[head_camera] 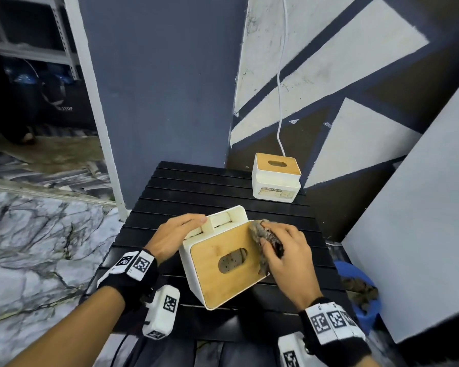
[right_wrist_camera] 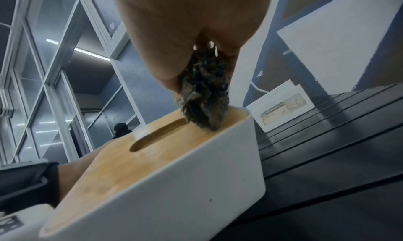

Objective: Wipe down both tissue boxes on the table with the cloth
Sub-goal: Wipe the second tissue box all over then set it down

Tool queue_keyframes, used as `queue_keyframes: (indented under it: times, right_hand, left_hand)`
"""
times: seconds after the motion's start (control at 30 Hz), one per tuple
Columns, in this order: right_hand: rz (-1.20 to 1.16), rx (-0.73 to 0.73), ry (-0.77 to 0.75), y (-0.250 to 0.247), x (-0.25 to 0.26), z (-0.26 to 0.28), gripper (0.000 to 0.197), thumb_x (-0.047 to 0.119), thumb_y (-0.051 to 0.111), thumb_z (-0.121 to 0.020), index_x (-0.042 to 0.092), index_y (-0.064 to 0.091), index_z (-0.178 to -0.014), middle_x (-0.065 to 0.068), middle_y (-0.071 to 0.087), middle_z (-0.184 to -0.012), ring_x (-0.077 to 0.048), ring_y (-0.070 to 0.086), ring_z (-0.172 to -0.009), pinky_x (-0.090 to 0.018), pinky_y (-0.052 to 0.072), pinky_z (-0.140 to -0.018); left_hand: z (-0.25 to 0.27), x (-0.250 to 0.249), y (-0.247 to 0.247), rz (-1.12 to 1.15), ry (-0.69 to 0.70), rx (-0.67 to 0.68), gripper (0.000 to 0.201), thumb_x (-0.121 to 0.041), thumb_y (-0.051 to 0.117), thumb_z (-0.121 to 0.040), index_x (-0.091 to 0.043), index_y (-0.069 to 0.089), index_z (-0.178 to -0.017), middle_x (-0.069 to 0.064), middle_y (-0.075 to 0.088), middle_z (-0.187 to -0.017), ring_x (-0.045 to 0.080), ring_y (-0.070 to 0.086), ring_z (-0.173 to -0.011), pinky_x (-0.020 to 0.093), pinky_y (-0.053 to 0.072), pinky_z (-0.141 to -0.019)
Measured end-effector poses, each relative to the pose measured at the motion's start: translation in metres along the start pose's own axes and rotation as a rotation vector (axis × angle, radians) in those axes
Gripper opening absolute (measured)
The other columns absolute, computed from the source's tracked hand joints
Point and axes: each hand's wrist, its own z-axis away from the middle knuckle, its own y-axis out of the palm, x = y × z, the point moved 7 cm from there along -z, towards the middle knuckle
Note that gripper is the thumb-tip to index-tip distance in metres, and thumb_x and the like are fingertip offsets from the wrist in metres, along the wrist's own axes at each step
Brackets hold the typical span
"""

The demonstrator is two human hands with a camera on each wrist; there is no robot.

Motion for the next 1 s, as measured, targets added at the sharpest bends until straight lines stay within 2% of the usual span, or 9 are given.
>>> queue_keyframes:
  times: [0.1,0.23,0.37,0.5,0.63,0.73,0.8,0.87,1.0]
  right_hand:
    - [0.027,0.042,-0.034,0.012,0.006,-0.006,0.034,0.026,0.059,-0.09,0.028,0.058,-0.124,0.012,0.052,-0.118,-0.005,0.041,-0.111,0.001,0.02,-0.093]
    - [0.04,0.073,-0.019,0.031,0.013,-0.012,0.036,0.03,0.057,-0.091,0.029,0.055,-0.127,0.012,0.048,-0.12,-0.002,0.035,-0.109,-0.002,0.025,-0.09]
    - [0.091,0.083,-0.004,0.041,0.014,-0.021,0.039,0.034,0.054,-0.092,0.033,0.05,-0.13,0.01,0.046,-0.118,-0.004,0.033,-0.106,-0.012,0.029,-0.092]
    - [0.143,0.13,0.039,0.048,0.011,-0.03,0.041,0.034,0.051,-0.093,0.033,0.045,-0.133,0.005,0.045,-0.12,-0.012,0.035,-0.108,-0.02,0.038,-0.092]
    - [0.174,0.158,0.084,0.056,0.004,-0.03,0.046,0.036,0.051,-0.092,0.031,0.043,-0.137,0.002,0.043,-0.121,-0.015,0.034,-0.109,-0.026,0.041,-0.097]
    - [0.188,0.146,0.098,0.058,0.002,-0.029,0.045,0.037,0.051,-0.092,0.031,0.046,-0.136,0.002,0.042,-0.12,-0.015,0.034,-0.11,-0.028,0.042,-0.098]
    - [0.203,0.141,0.102,0.057,0.002,-0.029,0.044,0.037,0.051,-0.092,0.03,0.046,-0.135,0.002,0.042,-0.121,-0.016,0.034,-0.11,-0.028,0.041,-0.098]
    - [0.24,0.156,0.105,0.057,0.002,-0.03,0.044,0.037,0.048,-0.093,0.028,0.046,-0.136,0.001,0.042,-0.124,-0.017,0.034,-0.111,-0.028,0.04,-0.099]
    - [0.321,0.156,0.081,0.058,0.007,-0.03,0.041,0.036,0.042,-0.095,0.021,0.048,-0.132,0.001,0.046,-0.136,-0.02,0.036,-0.119,-0.03,0.037,-0.101]
  left_hand:
    - [-0.007,0.009,0.002,0.055,-0.076,0.008,0.051,-0.076,0.06,-0.067,-0.043,0.076,-0.103,-0.013,0.072,-0.114,0.01,0.063,-0.113,0.04,0.04,-0.11]
    - [-0.011,0.014,0.002,0.086,-0.153,-0.074,0.032,-0.058,0.059,-0.09,-0.034,0.077,-0.078,-0.009,0.071,-0.094,0.011,0.064,-0.096,0.029,0.044,-0.086]
    - [-0.02,0.031,0.0,0.12,-0.183,-0.138,0.049,-0.066,0.055,-0.087,-0.026,0.075,-0.108,-0.006,0.072,-0.108,0.016,0.064,-0.107,0.031,0.041,-0.092]
    - [-0.025,0.041,0.011,0.287,-0.193,-0.11,0.067,-0.081,0.047,-0.074,-0.03,0.075,-0.108,-0.003,0.076,-0.105,0.017,0.068,-0.106,0.038,0.044,-0.101]
    - [-0.028,0.051,0.021,0.435,-0.224,-0.137,0.074,-0.088,0.048,-0.063,-0.036,0.069,-0.111,0.003,0.067,-0.125,0.022,0.062,-0.115,0.048,0.04,-0.11]
    - [-0.028,0.043,0.026,0.454,-0.197,-0.13,0.068,-0.086,0.044,-0.072,-0.04,0.064,-0.118,0.005,0.064,-0.127,0.022,0.061,-0.116,0.05,0.039,-0.11]
    - [-0.026,0.035,0.025,0.433,-0.119,-0.127,0.054,-0.071,0.04,-0.089,-0.037,0.057,-0.126,0.005,0.062,-0.127,0.019,0.061,-0.113,0.047,0.04,-0.109]
    - [-0.016,0.023,0.02,0.37,-0.009,-0.106,0.054,-0.068,0.046,-0.086,-0.04,0.051,-0.131,0.002,0.056,-0.136,0.011,0.056,-0.118,0.036,0.04,-0.106]
    - [0.022,0.017,0.018,0.088,0.151,0.109,0.107,-0.067,0.077,-0.057,-0.039,0.031,-0.149,-0.021,0.033,-0.148,-0.012,0.035,-0.132,0.013,0.033,-0.103]
